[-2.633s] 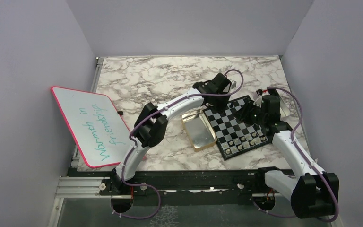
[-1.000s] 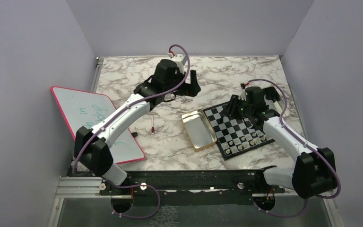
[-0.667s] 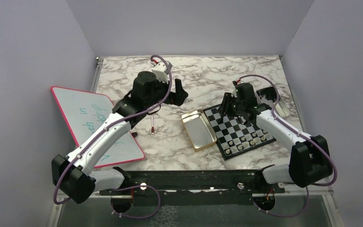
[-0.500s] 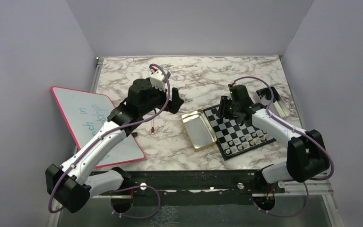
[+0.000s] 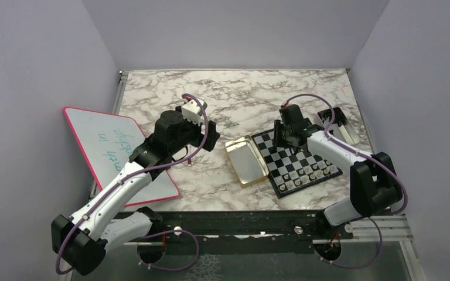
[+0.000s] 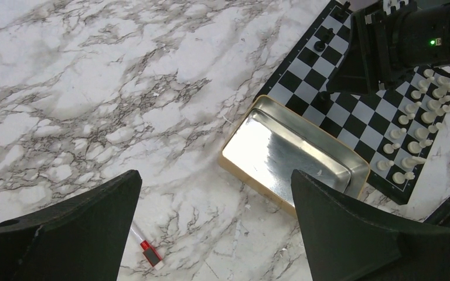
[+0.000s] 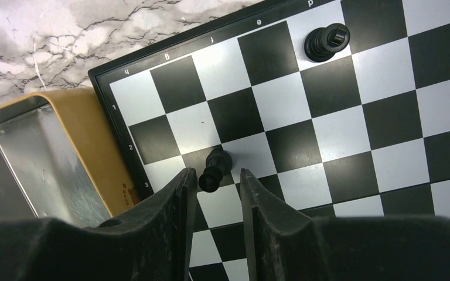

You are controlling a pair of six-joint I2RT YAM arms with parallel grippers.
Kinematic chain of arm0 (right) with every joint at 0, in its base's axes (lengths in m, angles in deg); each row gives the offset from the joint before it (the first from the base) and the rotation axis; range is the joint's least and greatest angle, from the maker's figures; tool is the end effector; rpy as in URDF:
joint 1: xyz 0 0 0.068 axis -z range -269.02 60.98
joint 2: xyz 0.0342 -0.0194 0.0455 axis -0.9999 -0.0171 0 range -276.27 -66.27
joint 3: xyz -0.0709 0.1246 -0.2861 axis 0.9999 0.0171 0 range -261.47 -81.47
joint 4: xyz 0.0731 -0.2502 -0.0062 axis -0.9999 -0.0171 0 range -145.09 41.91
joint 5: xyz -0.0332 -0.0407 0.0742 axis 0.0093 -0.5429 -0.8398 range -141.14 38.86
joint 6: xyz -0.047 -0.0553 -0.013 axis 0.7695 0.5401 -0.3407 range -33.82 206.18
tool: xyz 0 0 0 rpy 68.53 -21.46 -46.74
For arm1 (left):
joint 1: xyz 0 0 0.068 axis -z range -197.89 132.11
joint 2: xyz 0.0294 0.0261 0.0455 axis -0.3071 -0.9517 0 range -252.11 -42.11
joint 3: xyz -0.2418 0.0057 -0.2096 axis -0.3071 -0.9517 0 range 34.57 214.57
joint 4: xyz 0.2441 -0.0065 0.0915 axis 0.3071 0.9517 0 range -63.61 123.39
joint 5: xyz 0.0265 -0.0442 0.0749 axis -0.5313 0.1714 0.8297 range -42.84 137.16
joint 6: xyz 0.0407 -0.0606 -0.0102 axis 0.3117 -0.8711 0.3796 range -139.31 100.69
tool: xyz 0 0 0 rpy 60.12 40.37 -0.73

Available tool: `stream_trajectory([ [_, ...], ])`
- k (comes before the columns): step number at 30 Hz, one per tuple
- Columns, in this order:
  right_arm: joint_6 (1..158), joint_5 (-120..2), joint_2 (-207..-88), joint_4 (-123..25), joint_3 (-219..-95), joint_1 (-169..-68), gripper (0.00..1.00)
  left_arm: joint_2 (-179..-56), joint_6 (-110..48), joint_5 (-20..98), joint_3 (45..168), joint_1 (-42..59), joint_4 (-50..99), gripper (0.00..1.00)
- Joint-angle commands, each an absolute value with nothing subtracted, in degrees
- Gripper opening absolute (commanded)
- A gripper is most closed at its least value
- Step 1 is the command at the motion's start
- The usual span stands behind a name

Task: Set up the chess pieces on the board
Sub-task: Place the chess piece on the chessboard.

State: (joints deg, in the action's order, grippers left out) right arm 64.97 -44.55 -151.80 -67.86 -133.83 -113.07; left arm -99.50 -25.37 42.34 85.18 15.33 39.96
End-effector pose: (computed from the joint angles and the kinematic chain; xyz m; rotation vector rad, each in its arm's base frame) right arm 0.2899 0.1217 0.2337 -0.0137 2.4961 0.1891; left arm 0.1879 -0.1294 0.3604 0.5162 1.8931 -0.5365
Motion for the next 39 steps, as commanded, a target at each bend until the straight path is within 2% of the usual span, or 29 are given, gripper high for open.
stream_trajectory([
  [1,66.30,-42.64,-153.16,-68.15,-136.08,-113.37,0.36,-97.54,-24.10,45.74,85.25,15.19,38.95,0.99],
  [10,66.39,-43.65,-155.51,-68.13,-137.81,-113.93,0.30,-95.89,-23.44,49.54,84.70,15.25,39.17,0.99],
  [20,66.20,-41.21,-156.67,-71.55,-140.39,-114.69,0.15,-95.00,-23.35,49.83,84.50,15.24,39.14,0.99],
  [39,62.89,-35.18,-163.47,-67.69,-147.98,-113.12,0.15,-95.79,-23.66,48.40,84.40,15.21,38.95,0.99],
])
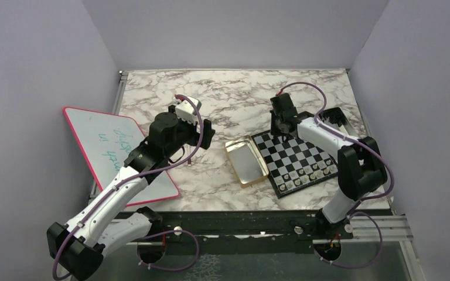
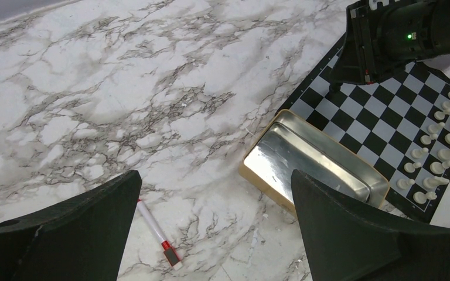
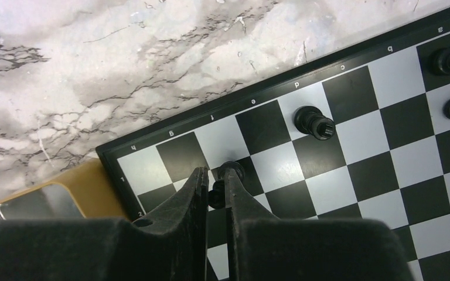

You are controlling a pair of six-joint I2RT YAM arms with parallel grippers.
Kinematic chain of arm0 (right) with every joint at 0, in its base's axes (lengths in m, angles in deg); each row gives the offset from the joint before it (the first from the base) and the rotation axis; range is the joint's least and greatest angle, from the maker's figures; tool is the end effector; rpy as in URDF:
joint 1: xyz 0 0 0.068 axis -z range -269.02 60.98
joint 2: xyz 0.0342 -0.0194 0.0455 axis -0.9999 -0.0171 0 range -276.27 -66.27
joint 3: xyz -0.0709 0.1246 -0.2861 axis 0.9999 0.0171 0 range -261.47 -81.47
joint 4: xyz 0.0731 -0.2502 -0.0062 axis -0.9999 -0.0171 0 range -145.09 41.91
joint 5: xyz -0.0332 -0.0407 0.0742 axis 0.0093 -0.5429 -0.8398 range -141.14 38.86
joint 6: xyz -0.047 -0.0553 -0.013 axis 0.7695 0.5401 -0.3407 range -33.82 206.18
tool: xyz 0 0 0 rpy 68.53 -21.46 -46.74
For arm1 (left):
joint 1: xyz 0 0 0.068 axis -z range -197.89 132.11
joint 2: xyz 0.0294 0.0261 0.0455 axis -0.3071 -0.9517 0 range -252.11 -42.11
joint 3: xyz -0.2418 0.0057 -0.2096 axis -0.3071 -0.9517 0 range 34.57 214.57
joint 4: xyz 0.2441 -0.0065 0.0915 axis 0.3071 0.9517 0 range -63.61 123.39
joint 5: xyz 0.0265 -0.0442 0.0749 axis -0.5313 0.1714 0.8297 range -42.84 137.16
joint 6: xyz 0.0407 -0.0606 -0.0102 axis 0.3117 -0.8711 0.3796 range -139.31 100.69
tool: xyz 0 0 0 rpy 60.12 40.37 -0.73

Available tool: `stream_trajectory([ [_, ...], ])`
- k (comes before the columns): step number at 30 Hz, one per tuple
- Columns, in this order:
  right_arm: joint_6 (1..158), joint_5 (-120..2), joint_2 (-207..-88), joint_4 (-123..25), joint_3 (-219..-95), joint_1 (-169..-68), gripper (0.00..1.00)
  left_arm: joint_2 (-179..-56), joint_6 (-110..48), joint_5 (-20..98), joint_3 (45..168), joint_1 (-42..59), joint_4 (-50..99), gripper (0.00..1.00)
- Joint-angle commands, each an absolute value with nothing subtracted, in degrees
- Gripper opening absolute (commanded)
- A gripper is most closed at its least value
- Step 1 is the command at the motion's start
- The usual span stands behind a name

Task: Set up the chess pieces on the board
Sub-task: Place the chess piece on the chessboard.

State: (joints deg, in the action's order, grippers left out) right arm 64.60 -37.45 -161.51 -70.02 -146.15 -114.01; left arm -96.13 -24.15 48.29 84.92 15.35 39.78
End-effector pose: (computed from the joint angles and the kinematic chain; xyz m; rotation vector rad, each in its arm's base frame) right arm 0.3423 0.1435 0.2460 0.0269 2.4516 0.0586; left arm 0.1792 -0.1161 0.3709 0.4505 1.8373 -0.4387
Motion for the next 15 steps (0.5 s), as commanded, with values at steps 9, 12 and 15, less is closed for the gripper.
stream_trajectory([
  [9,62.41,-34.89,-164.14,-66.24,-147.61,-111.44,0.15,-95.79,-23.59,48.30,84.40,15.25,38.96,0.99],
  [12,62.83,-34.62,-163.68,-65.52,-147.22,-110.79,0.15,-95.77,-23.54,48.47,84.36,15.25,39.02,0.99],
  [15,63.23,-34.74,-163.70,-65.10,-147.40,-110.12,0.15,-95.80,-23.47,48.65,84.36,15.24,38.98,0.99],
])
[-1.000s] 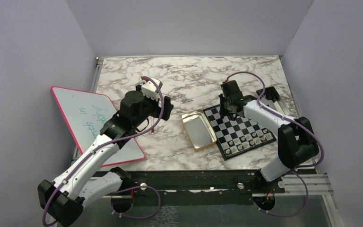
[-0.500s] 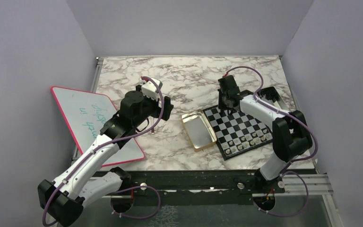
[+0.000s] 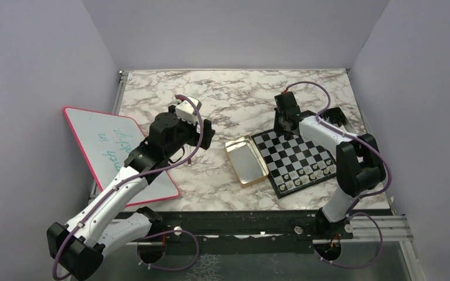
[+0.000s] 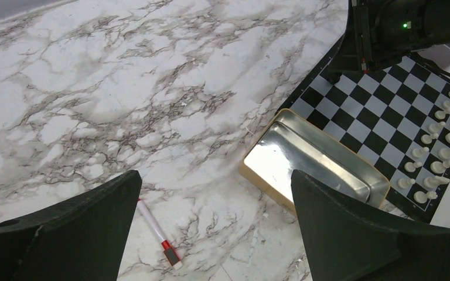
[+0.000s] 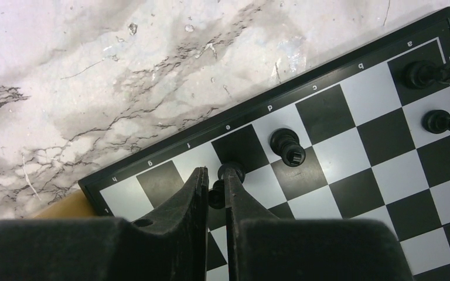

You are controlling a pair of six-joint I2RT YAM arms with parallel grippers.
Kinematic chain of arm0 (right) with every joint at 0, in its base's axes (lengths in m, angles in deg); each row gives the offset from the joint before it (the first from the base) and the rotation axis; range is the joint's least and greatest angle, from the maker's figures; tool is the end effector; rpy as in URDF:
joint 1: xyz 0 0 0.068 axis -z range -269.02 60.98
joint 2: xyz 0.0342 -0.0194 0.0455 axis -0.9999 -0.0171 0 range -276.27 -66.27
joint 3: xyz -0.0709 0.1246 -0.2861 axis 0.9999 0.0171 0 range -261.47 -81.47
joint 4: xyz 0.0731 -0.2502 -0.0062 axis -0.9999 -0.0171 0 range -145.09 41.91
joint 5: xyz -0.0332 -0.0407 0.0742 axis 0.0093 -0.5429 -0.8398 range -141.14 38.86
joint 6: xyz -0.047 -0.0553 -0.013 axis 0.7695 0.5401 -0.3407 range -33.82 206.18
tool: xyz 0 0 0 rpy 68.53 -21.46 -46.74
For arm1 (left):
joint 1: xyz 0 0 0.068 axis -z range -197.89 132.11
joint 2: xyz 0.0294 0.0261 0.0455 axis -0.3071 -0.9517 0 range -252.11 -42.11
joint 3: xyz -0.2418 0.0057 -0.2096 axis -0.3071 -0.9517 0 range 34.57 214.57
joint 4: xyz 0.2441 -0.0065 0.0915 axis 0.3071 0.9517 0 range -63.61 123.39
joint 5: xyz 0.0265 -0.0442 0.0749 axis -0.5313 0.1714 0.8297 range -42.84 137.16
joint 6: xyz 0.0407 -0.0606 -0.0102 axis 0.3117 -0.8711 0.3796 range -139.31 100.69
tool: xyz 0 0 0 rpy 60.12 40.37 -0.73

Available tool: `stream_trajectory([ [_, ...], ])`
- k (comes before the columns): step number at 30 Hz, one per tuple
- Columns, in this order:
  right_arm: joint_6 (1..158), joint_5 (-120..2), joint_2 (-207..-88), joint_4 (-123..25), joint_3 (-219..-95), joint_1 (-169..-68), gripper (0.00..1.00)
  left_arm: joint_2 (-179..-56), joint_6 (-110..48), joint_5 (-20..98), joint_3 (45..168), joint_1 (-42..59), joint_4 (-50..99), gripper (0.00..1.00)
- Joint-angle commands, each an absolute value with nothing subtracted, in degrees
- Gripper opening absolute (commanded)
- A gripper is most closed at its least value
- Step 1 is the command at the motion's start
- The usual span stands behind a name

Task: Set up the chess pieces on the board
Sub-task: Place the chess piece on the chessboard.

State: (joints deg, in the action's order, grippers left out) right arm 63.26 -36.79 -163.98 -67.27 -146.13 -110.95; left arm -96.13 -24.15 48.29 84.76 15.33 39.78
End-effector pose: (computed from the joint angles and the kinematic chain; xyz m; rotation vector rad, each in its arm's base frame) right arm 0.3593 0.1283 0.2346 0.1262 2.4403 0.0344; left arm 0.1793 -0.1161 0.3698 0.4509 1.8401 -0.4378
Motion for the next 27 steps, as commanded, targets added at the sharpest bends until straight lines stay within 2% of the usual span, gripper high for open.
stream_trajectory([
  [1,63.24,-34.61,-163.87,-65.32,-147.73,-109.92,0.15,-95.81,-23.44,48.65,84.40,15.25,38.91,0.99],
  [27,62.21,-37.28,-166.10,-64.59,-148.27,-108.23,0.16,-95.52,-23.27,49.01,84.23,15.25,39.12,0.99],
])
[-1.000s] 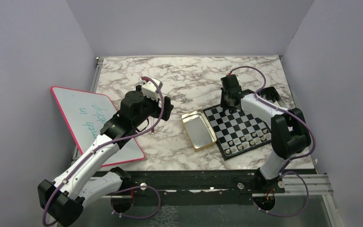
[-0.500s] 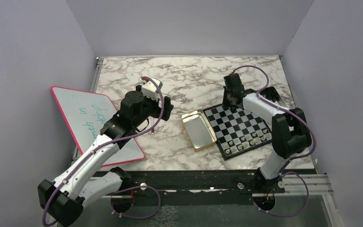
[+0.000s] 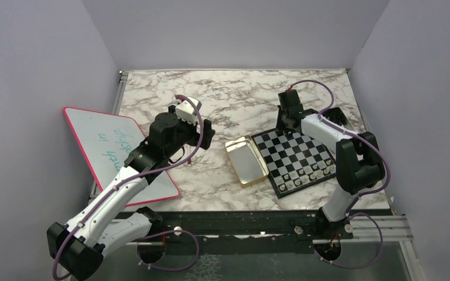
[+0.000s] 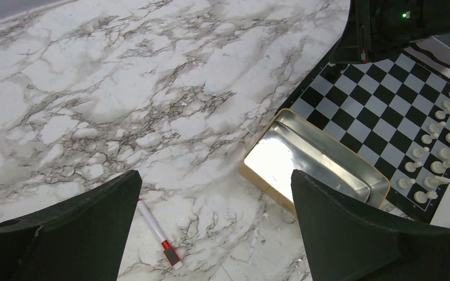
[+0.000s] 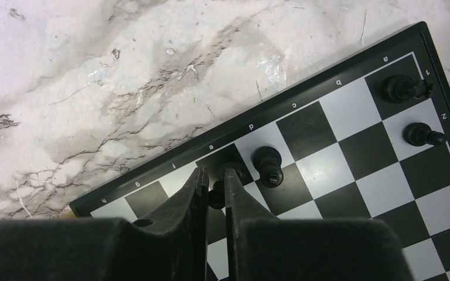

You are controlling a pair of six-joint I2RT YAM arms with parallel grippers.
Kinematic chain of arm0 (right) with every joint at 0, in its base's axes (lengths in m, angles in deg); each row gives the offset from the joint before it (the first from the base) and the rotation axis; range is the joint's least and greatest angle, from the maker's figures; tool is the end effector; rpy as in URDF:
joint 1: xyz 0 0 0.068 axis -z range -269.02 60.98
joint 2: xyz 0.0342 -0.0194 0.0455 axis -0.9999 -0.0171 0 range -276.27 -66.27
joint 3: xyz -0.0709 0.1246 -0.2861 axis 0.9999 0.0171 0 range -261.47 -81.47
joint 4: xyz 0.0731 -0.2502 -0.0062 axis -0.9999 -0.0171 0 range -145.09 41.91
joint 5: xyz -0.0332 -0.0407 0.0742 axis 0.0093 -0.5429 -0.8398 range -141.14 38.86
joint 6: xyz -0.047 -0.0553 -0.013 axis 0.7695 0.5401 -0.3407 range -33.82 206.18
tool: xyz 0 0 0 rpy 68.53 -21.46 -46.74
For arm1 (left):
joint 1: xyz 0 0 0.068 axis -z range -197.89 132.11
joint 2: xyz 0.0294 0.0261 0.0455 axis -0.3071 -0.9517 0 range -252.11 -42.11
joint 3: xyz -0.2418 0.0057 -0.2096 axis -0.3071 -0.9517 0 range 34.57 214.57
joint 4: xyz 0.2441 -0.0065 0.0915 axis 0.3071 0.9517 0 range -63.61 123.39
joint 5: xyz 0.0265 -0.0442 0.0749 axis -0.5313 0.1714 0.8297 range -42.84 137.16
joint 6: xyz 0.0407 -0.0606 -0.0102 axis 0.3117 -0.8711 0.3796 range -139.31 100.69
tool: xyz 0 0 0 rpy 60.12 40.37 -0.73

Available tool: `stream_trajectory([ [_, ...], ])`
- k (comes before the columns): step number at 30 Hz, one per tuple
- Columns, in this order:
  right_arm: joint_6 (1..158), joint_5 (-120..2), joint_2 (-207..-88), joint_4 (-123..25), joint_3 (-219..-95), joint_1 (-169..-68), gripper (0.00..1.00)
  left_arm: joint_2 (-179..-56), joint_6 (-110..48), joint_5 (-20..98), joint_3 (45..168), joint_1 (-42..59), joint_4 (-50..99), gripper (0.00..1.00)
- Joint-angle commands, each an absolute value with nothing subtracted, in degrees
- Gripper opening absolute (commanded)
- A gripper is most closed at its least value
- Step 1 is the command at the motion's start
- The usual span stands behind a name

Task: Set up the chess pieces on the board
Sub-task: Place the chess piece on the chessboard.

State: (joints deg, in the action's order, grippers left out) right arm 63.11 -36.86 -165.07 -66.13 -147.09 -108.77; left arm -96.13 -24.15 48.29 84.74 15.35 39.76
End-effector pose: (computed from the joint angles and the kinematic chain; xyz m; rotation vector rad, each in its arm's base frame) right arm 0.3710 0.1171 0.2346 0.1771 2.4210 0.0286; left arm 0.1793 -0.1161 0.3697 0.4512 1.8400 -0.4380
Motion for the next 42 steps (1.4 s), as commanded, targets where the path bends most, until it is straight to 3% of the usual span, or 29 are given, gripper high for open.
stream_trajectory([
  [1,62.15,-37.54,-166.17,-64.63,-148.27,-108.12,0.16,-95.41,-23.26,49.19,84.23,15.25,39.14,0.99],
  [16,61.14,-39.64,-166.56,-64.10,-146.82,-107.84,0.17,-94.97,-23.28,49.64,84.22,15.23,39.15,0.99],
  [24,60.72,-39.70,-166.46,-64.76,-147.49,-107.83,0.25,-95.67,-23.46,48.67,84.32,15.23,39.06,0.99],
  [42,62.27,-37.27,-165.49,-66.99,-148.88,-107.83,0.25,-95.75,-23.44,48.92,84.23,15.25,39.05,0.99],
])
